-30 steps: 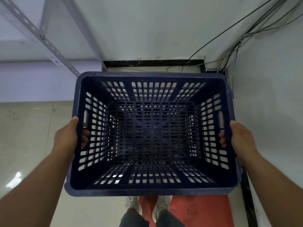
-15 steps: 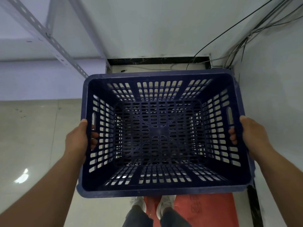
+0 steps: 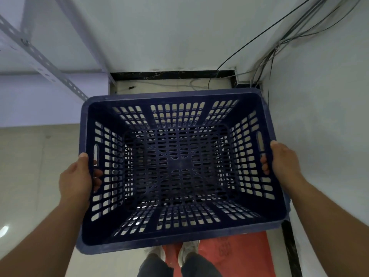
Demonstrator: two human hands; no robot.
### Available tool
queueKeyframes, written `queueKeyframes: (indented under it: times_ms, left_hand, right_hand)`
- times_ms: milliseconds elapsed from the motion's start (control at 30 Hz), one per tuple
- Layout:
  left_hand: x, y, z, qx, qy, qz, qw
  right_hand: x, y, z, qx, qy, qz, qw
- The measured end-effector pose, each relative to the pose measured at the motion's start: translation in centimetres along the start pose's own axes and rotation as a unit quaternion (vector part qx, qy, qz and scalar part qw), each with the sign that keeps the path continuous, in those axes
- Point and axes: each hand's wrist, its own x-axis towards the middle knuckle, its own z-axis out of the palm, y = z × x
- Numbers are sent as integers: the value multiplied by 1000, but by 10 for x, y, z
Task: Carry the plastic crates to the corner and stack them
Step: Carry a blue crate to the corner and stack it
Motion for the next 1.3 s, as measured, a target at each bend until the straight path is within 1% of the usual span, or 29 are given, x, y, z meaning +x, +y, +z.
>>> queueKeyframes:
  times_ms: [100,233,333,500,700,867,967,1033,1167,1300]
  left_hand:
    - [-4,-2,2,3,16,12,1000]
    - [-2,-1,2,-19,18,6,1000]
    - [-2,3,4,-24,15,14,999]
    - [-2,9,7,-20,12,21,1000]
    - [-3,5,6,-25,0,0,1000]
    - [-4,-8,1,-30,0,-1,1000]
    - [0,2,3,-34,-13,-9,999]
    - [4,13,0,-42,-7,-4,999]
    - [11,20,-14,-35,17,10,999]
    - [16,13,-20,-31,23,-4,999]
  right_hand:
    - [0,4,2,0,12,-7,1000]
    - [2,3,1,13,19,-17,1000]
    - [4,1,-1,42,17,-10,999]
    - [7,-1,1,55,6,6,998]
    - [8,-1,-4,43,-11,3,999]
    - [-5,5,0,13,-9,-34,999]
    - [2,-1,-2,23,4,-18,1000]
    - [5,-5,0,41,8,-9,999]
    - [-2,-8,14,65,-11,-1,998]
    - [-4,-15,25,49,-11,-11,999]
